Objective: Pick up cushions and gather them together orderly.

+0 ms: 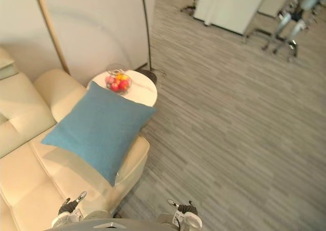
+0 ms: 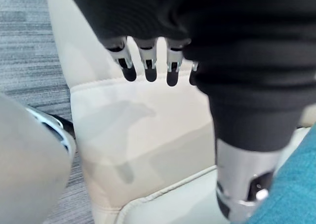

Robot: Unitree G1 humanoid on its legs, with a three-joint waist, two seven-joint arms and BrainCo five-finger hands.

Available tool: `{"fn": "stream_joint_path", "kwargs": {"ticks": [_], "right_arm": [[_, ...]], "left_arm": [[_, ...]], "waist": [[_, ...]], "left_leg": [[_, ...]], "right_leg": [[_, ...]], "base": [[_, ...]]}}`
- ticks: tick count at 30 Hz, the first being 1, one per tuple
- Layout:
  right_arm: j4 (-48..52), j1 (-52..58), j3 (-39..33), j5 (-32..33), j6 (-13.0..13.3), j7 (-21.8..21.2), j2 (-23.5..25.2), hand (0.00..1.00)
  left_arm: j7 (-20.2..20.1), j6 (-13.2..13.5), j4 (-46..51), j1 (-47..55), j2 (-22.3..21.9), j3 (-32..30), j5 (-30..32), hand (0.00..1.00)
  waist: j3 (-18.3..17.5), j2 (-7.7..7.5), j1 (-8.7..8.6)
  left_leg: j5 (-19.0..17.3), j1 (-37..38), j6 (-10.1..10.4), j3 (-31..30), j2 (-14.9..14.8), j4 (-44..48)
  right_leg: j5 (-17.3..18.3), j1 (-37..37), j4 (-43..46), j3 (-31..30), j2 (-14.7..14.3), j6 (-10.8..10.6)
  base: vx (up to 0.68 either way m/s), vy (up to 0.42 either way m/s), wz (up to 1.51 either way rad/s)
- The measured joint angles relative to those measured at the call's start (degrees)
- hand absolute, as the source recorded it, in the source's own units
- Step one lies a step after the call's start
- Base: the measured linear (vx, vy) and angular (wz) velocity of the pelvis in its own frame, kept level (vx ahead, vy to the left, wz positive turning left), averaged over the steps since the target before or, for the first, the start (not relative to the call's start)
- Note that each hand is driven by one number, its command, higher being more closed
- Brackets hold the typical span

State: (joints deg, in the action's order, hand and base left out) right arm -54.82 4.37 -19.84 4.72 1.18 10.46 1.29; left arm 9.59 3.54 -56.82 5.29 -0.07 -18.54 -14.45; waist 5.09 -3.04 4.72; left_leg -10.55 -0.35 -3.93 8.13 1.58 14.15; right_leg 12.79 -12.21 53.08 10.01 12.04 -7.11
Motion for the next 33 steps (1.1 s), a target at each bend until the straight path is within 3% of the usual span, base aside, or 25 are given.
{"fn": "stream_joint_path", "kwargs": {"ticks": [2,4,5,6,7,10,11,12,15,19,21,24,27,31,33], "right_arm": [[-0.1,0.0,-0.1,0.0,0.1,0.0,-0.1,0.0],[-0.1,0.3,-0.1,0.1,0.1,0.0,-0.2,0.0],[-0.2,0.4,-0.1,0.2,0.0,0.0,-0.2,0.0],[-0.2,1.1,-0.1,0.3,-0.1,0.0,0.1,0.0],[-0.2,1.7,-0.2,0.6,-0.1,-0.1,0.5,0.0],[-0.1,1.5,0.1,0.5,-0.1,0.0,-1.8,0.0],[-0.1,1.1,0.1,0.5,-0.1,0.0,-2.4,0.0],[-0.1,1.1,0.1,0.5,-0.1,0.0,-2.4,0.0],[-0.1,0.8,0.6,0.6,0.1,0.0,-1.8,0.0],[0.5,0.8,0.7,0.6,0.3,0.0,-1.7,0.0],[1.3,1.2,0.5,0.3,0.2,0.1,-1.5,0.0],[2.7,3.3,-0.8,-0.8,0.2,0.7,0.8,0.0],[4.8,3.6,-1.1,-3.0,-0.2,2.0,0.9,0.0],[16.4,4.0,-1.1,-5.6,-0.2,3.0,0.2,0.0],[22.9,3.7,-1.1,-8.5,-0.2,3.8,-1.3,0.0]], "left_arm": [[0.0,0.0,0.1,-0.1,-0.2,-0.3,0.0,0.0],[0.1,0.1,0.6,-0.3,-0.6,-0.5,0.3,0.0],[0.1,0.1,0.7,-0.3,-0.6,-0.6,0.7,0.0],[0.1,0.1,1.0,-0.1,-0.6,-1.2,1.1,0.0],[0.2,0.1,1.0,-0.2,-0.9,-2.2,1.2,0.0],[0.1,0.2,1.2,0.1,-3.6,-3.8,1.2,0.0],[0.1,0.3,1.2,0.1,-4.5,-4.3,1.2,0.0],[0.1,0.3,1.2,0.1,-4.6,-4.5,1.2,0.0],[0.0,0.3,1.2,-0.1,-4.3,-4.9,1.2,0.0],[0.0,0.3,1.2,0.1,-4.0,-4.9,2.4,0.0],[-0.1,0.3,1.1,0.4,-3.5,-4.7,2.5,0.0],[-0.1,0.1,0.3,0.7,-0.6,-1.3,4.7,0.0],[0.0,0.0,-0.7,0.4,-0.1,-0.2,5.8,0.0],[0.0,0.0,-0.7,0.5,0.0,1.9,5.8,0.0],[0.0,0.0,-0.5,0.3,0.3,3.0,5.8,0.0]], "waist": [[0.0,0.17,-0.04],[-0.1,0.35,-0.6],[-0.1,0.3,-0.68],[-0.4,-0.5,-0.67],[-0.6,-1.18,-0.46],[-1.5,2.79,-0.17],[-1.2,3.94,-0.15],[-1.2,4.0,-0.2],[-0.8,3.23,-0.53],[-0.3,3.19,-1.43],[-0.2,3.87,-1.54],[-1.7,0.57,-2.13],[-1.9,0.03,-3.04],[-1.5,1.69,-3.0],[-1.4,1.56,-3.03]], "left_leg": [[-0.1,1.3,0.4,-3.0,0.0,-0.7],[-0.3,1.1,1.8,-9.3,-0.1,-1.0],[-0.5,0.9,2.6,-11.1,0.1,-0.8],[-1.3,0.4,3.7,-14.2,1.0,0.2],[-2.5,0.3,4.9,-16.8,1.4,1.6],[-2.7,-1.5,6.5,-18.2,-2.4,2.4],[-1.9,-1.7,7.9,-19.2,-3.8,1.2],[-1.5,-1.7,8.3,-19.0,-4.3,0.7],[-0.1,-2.8,8.7,-11.8,-7.6,1.0],[-2.3,-4.0,6.8,4.6,-11.0,7.0],[-2.2,-4.2,6.7,5.0,-9.8,5.9],[3.0,-1.3,6.2,5.1,-5.3,-6.2],[6.8,1.1,5.9,5.1,-3.4,-12.0],[7.7,3.7,5.4,7.7,-3.0,-14.5],[7.6,4.9,5.4,8.4,-3.1,-14.9]], "right_leg": [[1.5,-1.1,-6.3,-3.2,-1.9,0.5],[1.7,-1.0,-20.6,-12.3,-6.2,1.4],[0.6,-0.1,-25.4,-15.2,-7.3,1.6],[-4.1,1.4,-31.5,-17.6,-7.0,2.3],[-4.8,2.6,-32.5,-15.9,-5.7,0.5],[-4.1,3.6,-33.8,-9.6,-7.6,2.0],[-4.5,4.8,-35.0,-7.1,-8.4,2.7],[-4.6,5.2,-35.4,-6.3,-8.6,2.8],[-5.4,7.7,-38.1,-1.6,-9.0,4.1],[-5.1,8.3,-38.0,0.0,-7.2,3.9],[-5.0,8.0,-38.0,-0.7,-6.4,3.8],[-7.7,8.4,-44.4,-2.5,-4.8,4.0],[-10.6,9.7,-47.6,-3.7,-4.5,2.5],[-11.0,10.2,-48.2,-6.7,-4.8,1.9],[-11.1,10.3,-48.2,-7.9,-5.2,2.0]], "base": [[0.21,-0.128,0.94],[0.23,-0.24,1.38],[0.23,-0.367,1.39],[0.2,-0.348,1.45],[0.23,-0.433,1.32],[0.17,-0.319,0.97],[0.11,-0.257,0.74],[0.09,-0.275,0.86],[-0.01,-0.12,0.61],[-0.09,0.062,0.17],[-0.1,0.155,-0.06],[-0.03,0.117,0.11],[0.09,0.07,0.06],[0.06,0.045,-0.32],[0.06,0.013,-0.27]]}}
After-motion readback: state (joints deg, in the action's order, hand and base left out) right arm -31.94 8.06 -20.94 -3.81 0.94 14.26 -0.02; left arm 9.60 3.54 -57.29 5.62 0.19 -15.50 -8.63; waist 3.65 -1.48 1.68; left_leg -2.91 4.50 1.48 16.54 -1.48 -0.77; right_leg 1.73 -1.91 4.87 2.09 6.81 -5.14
